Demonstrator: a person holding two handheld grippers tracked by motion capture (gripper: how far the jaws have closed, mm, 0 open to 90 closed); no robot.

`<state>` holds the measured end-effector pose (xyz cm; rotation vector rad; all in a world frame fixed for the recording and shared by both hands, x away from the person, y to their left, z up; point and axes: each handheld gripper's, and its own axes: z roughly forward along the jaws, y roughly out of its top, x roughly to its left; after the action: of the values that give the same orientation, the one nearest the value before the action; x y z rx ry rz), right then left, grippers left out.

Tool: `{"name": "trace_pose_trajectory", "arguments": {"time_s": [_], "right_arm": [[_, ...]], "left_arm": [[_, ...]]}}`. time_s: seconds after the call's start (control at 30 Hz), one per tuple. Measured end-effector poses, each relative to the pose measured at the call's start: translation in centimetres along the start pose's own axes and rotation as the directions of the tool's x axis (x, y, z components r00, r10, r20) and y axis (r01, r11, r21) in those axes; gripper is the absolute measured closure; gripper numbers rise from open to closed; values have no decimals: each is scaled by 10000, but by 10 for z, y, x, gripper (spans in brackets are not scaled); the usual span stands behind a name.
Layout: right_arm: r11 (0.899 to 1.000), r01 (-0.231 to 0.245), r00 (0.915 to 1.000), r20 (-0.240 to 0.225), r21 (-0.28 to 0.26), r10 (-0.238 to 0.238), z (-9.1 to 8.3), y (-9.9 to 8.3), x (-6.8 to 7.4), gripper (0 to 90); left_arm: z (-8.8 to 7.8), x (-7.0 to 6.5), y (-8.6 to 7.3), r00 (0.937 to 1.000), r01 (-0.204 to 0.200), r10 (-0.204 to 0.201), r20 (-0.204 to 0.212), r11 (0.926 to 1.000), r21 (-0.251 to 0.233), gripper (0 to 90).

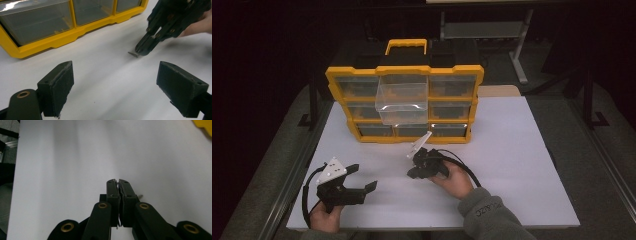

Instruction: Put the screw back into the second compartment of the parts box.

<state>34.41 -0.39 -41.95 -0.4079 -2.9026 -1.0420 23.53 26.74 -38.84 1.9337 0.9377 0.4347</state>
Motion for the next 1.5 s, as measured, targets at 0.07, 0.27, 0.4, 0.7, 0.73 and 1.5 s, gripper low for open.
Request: {"name": "trace_pose_trajectory", "arguments": {"time_s": [0.07,0.27,0.4,0.7,0.73,1.5], "right_arm": [[10000,-93,9999,105,-6,93,-8,-3,-1,864],[9995,-307,9992,268,-113,310,-29,-13,-7,863],[9990,-389,9989,260,-216,395,-41,-19,-11,864],[9969,-547,9981,267,-566,563,-69,-28,-18,864],[9969,-500,9983,280,-611,518,-73,-28,-19,864],[9883,-791,9954,431,-1307,853,-164,-15,-31,863]], "left_arm": [[0,0,0,10000,-26,26,-7,10000,32,140],[0,0,0,10000,-98,98,-1,9999,39,140],[0,-1,0,10000,-53,53,6,10000,34,140],[0,-1,0,10000,-62,62,9,10000,22,139],[0,-1,0,10000,-49,49,13,10000,10,140],[1,-2,0,10000,-60,60,-14,10000,12,140]]}}
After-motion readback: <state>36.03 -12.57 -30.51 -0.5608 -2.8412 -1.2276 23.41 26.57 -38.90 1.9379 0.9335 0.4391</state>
